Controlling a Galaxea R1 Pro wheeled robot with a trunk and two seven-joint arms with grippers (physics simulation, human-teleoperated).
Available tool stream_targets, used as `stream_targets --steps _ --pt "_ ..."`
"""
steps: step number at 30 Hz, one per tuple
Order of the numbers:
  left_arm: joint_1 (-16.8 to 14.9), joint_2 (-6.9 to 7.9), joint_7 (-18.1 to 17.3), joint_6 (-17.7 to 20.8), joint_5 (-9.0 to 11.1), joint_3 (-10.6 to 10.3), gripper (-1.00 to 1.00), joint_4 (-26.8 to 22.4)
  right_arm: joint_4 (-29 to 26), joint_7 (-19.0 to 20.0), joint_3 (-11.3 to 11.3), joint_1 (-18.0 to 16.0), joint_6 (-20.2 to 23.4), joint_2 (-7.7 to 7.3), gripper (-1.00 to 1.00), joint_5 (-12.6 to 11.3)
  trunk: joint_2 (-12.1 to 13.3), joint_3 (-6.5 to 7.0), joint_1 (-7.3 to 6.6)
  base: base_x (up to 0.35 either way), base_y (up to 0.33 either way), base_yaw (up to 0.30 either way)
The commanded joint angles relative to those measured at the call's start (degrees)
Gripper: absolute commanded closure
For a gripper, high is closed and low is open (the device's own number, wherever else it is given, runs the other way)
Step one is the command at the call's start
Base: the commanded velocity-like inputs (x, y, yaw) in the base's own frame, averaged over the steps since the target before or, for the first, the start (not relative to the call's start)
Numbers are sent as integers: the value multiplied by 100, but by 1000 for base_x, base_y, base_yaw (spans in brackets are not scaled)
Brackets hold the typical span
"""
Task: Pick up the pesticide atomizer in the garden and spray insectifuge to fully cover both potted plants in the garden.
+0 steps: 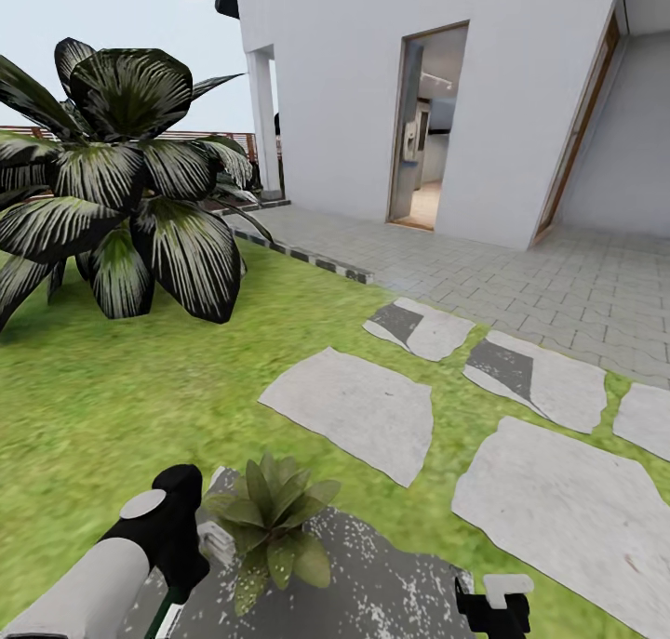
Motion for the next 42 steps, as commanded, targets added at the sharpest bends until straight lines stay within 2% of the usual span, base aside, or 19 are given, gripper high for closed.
stream_targets --steps 1,10,19,24,30,37,40,42 --pt "-2 -8 -55 60 -33 -48 100 -16 5 -42 12 -3 -9 0 -100 38 -2 -5 -1 0 0 0" --pt "-37 -70 -41 69 -40 -62 100 -74 5 -51 12 -3 -9 7 -100 21 -2 -5 -1 -54 85 -10" --pt "-56 -72 -43 74 -42 -62 100 -75 5 -51 12 -3 -9 9 -100 20 -2 -5 -1 -72 277 -260" --pt "-76 -72 -52 71 -44 -62 100 -75 5 -51 12 -3 -9 9 -100 20 -2 -5 -1 -1 69 -259" --pt "-125 -210 -104 65 -39 -64 100 -75 5 -51 10 -5 -9 9 -100 20 -2 -5 -1 0 2 -14" --pt "-143 -99 -110 53 -68 -71 100 -63 5 -51 8 -3 -9 9 -100 20 -2 -5 -1 0 0 0" --pt "-136 33 -115 0 -67 -71 100 -57 5 -51 9 -3 -9 9 -100 20 -2 -5 -1 0 0 0" --pt "-135 64 -115 -6 -67 -71 100 -57 5 -51 11 -3 -9 9 -100 20 -2 -5 -1 0 0 0"
